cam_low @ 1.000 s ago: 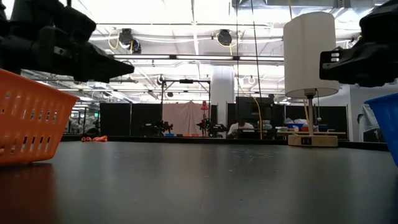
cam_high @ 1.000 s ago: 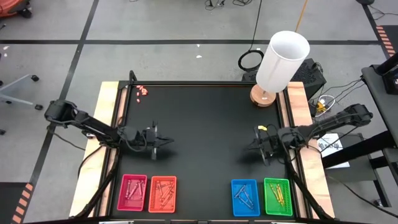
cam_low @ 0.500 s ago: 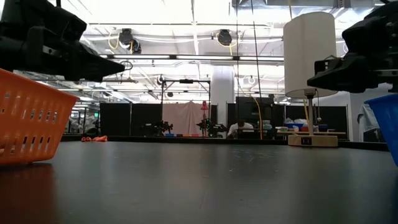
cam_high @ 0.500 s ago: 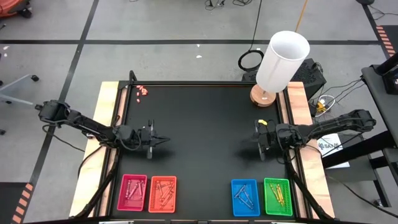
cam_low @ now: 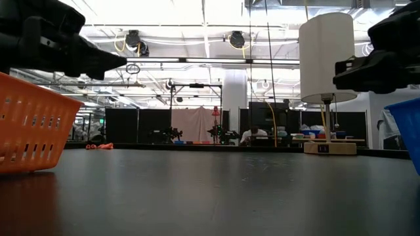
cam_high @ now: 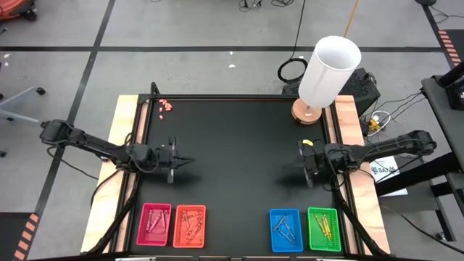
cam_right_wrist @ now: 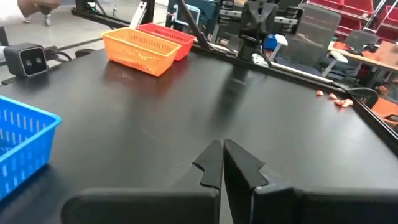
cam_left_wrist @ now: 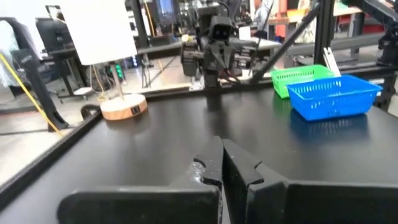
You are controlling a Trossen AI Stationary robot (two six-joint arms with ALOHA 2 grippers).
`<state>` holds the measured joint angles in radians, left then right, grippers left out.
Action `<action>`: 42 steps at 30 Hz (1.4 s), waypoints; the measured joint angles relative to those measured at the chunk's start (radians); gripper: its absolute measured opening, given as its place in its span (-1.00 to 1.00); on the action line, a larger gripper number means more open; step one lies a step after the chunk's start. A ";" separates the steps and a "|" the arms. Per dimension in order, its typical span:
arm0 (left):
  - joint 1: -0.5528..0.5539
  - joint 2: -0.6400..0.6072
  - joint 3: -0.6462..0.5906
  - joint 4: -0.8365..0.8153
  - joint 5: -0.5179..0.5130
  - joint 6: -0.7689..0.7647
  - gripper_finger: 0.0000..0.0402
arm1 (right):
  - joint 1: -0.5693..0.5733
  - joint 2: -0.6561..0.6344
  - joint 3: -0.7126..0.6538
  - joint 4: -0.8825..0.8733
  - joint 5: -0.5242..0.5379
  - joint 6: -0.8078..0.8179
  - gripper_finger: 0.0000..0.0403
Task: Sort crayons
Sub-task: Return to Home Position
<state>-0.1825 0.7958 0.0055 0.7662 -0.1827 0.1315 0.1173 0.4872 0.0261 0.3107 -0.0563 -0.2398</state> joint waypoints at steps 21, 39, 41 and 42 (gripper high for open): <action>0.099 -0.386 0.000 -0.386 0.101 -0.021 -0.97 | 0.000 -0.190 0.000 -0.129 0.001 0.038 -1.00; 0.098 -0.658 -0.001 -0.644 0.099 -0.047 -0.97 | 0.000 -0.443 0.000 -0.308 0.077 0.059 -1.00; 0.098 -0.699 -0.001 -0.697 0.097 -0.059 -0.97 | 0.000 -0.455 0.000 -0.308 0.078 0.056 -1.00; 0.098 -0.719 -0.001 -0.718 0.096 -0.069 -0.97 | 0.000 -0.459 0.000 -0.309 0.079 0.055 -1.00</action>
<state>-0.0845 0.0766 0.0044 0.0484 -0.0868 0.0627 0.1173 0.0286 0.0257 0.0021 0.0231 -0.1844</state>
